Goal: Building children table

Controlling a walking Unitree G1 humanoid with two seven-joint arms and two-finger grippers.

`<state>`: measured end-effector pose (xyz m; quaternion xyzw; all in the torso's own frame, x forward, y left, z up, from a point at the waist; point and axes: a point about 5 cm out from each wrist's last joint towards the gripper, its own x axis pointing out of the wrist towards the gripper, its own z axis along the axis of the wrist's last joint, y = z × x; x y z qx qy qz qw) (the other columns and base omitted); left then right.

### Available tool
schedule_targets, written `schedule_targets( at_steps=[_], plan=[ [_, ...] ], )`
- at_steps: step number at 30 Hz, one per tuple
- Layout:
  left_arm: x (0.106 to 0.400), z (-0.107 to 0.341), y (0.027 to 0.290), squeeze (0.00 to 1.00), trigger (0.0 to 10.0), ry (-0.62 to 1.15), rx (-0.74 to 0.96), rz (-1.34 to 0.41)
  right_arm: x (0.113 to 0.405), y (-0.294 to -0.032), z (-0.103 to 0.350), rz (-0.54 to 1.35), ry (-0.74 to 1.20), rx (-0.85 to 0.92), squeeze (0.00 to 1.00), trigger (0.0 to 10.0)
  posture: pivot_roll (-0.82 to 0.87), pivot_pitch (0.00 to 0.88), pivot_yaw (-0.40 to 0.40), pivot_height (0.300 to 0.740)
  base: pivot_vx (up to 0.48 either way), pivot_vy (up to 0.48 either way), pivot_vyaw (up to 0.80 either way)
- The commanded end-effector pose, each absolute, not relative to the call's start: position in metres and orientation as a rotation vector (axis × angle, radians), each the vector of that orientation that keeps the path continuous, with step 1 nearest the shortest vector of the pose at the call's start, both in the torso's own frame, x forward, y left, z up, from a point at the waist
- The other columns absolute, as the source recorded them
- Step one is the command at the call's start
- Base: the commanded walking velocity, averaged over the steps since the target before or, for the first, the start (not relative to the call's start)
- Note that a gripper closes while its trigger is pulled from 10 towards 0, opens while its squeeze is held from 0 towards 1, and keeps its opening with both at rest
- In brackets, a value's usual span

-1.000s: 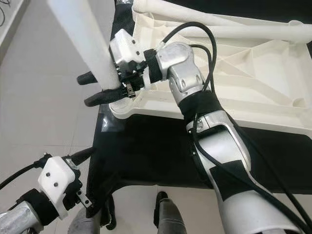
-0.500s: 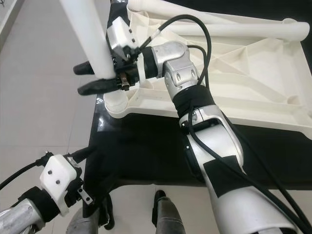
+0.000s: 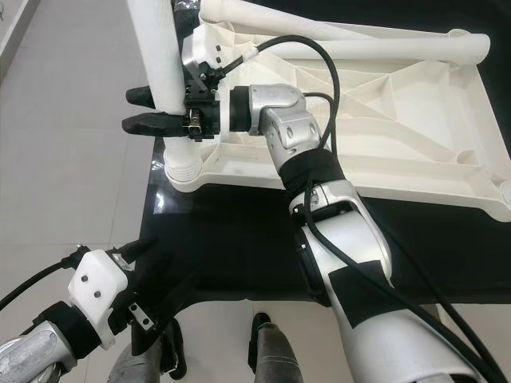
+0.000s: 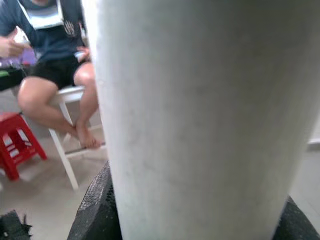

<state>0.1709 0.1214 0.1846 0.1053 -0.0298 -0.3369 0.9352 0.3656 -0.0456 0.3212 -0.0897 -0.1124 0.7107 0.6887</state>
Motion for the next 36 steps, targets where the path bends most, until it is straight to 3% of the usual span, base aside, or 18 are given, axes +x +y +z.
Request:
schedule_targets(
  at_steps=[1,21,36],
  plan=[
    [0.17,0.178,0.12,0.0,10.0,-0.034,0.209,-0.69,0.36,-0.045,0.293,1.687,-0.189,-0.177,0.0,10.0,0.06,0.393,-0.043,0.74,0.0,0.0,0.0],
    [0.17,0.177,0.121,0.0,10.0,-0.032,0.215,-0.699,0.353,-0.053,0.261,1.748,-0.055,-0.521,0.0,10.0,0.06,0.386,-0.035,0.74,0.0,0.0,0.0],
    [0.171,0.176,0.119,0.0,10.0,-0.037,0.212,-0.701,0.363,-0.039,0.28,1.687,0.057,-0.41,0.0,10.0,0.05,0.38,-0.048,0.74,0.0,0.0,0.0]
  ],
)
